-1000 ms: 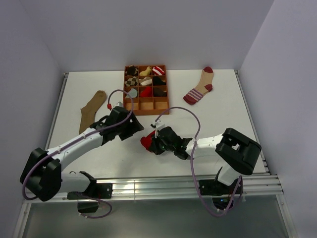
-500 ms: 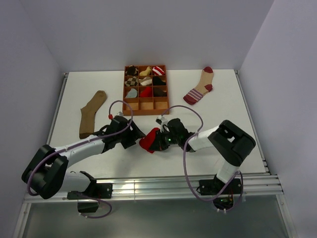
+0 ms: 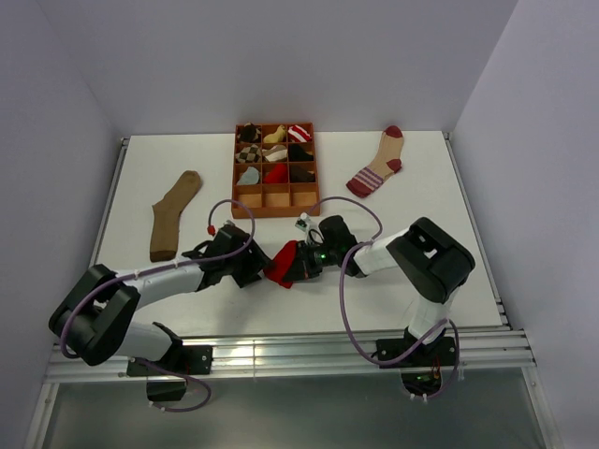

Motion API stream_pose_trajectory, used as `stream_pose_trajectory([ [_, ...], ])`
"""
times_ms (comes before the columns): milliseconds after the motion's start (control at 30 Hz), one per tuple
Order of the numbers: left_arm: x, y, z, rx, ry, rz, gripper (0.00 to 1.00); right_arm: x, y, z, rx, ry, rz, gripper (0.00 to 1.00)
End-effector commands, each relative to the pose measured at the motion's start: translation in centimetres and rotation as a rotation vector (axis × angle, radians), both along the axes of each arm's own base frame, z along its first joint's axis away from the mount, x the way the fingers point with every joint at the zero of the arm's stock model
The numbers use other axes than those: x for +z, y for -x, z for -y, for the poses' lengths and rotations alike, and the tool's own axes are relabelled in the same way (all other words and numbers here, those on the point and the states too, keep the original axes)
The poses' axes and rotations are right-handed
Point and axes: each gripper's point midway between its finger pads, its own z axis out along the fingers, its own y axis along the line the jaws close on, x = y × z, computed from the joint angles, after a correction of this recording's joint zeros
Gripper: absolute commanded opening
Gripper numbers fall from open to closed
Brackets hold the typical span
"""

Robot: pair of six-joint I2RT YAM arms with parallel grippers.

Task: Roll the socks
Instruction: Roll the sock at the center of the board.

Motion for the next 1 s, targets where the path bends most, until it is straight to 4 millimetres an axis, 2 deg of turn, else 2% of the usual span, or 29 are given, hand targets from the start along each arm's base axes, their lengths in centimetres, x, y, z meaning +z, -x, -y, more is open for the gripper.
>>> stream_pose_trajectory([
  [0,-0.5,-0.2,0.1,0.028,0.001,-0.013,0.65,-3.0,1.0,1.6,-0.012,0.114,-0.097,0.01],
  [167,-1.2,-0.5,0.1,0.033,-0.018,-0.029,0.61,-3.5,0.8,1.4,-0.006,0.127,-0.11,0.02],
  [300,-1.7,-0.5,0.1,0.026,-0.038,-0.047,0.53,-3.5,0.7,1.4,-0.011,0.132,-0.114,0.04],
  [400,-2.4,-0.2,-0.1,0.016,-0.069,-0.078,0.41,-3.2,0.5,1.4,-0.019,0.134,-0.105,0.07],
  [433,-2.9,0.1,-0.4,0.011,-0.097,-0.1,0.3,-2.8,0.2,1.5,-0.029,0.133,-0.088,0.08],
  [500,-2.9,-0.1,-0.4,-0.001,-0.122,-0.111,0.2,-2.3,0.0,1.5,-0.034,0.14,-0.068,0.14],
  [533,-3.3,0.3,-1.0,-0.014,-0.166,-0.135,0.17,-1.7,-0.5,1.6,-0.049,0.143,-0.031,0.2],
  [600,-2.9,-0.3,-0.8,-0.037,-0.197,-0.135,0.13,-1.3,-0.8,2.0,-0.066,0.165,-0.003,0.26],
  [633,-3.3,-0.2,-1.0,-0.065,-0.231,-0.148,0.11,-1.0,-0.9,2.1,-0.072,0.174,0.015,0.29],
  [667,-3.7,0.3,-1.5,-0.08,-0.268,-0.183,0.11,-0.2,-1.7,2.4,-0.103,0.188,0.075,0.37],
  [700,-3.3,-0.3,-1.1,-0.093,-0.28,-0.187,0.09,0.0,-1.9,2.8,-0.118,0.208,0.093,0.41],
  [733,-3.3,-0.4,-1.2,-0.123,-0.306,-0.187,0.09,1.0,-2.1,2.7,-0.125,0.211,0.152,0.47],
  [800,-3.1,-0.6,-1.1,-0.157,-0.352,-0.227,0.09,1.5,-3.1,3.7,-0.196,0.277,0.236,0.5],
  [833,-3.0,-0.6,-1.2,-0.191,-0.373,-0.228,0.09,2.8,-3.0,3.3,-0.2,0.272,0.297,0.53],
  [867,-2.2,-1.4,-0.6,-0.204,-0.372,-0.213,0.09,3.2,-3.1,3.4,-0.217,0.286,0.328,0.53],
  [900,-2.6,-0.9,-1.0,-0.223,-0.404,-0.254,0.09,3.5,-4.0,4.2,-0.283,0.331,0.385,0.54],
  [967,-2.5,-1.2,-0.9,-0.262,-0.427,-0.256,0.09,5.0,-3.6,3.5,-0.285,0.342,0.475,0.56],
])
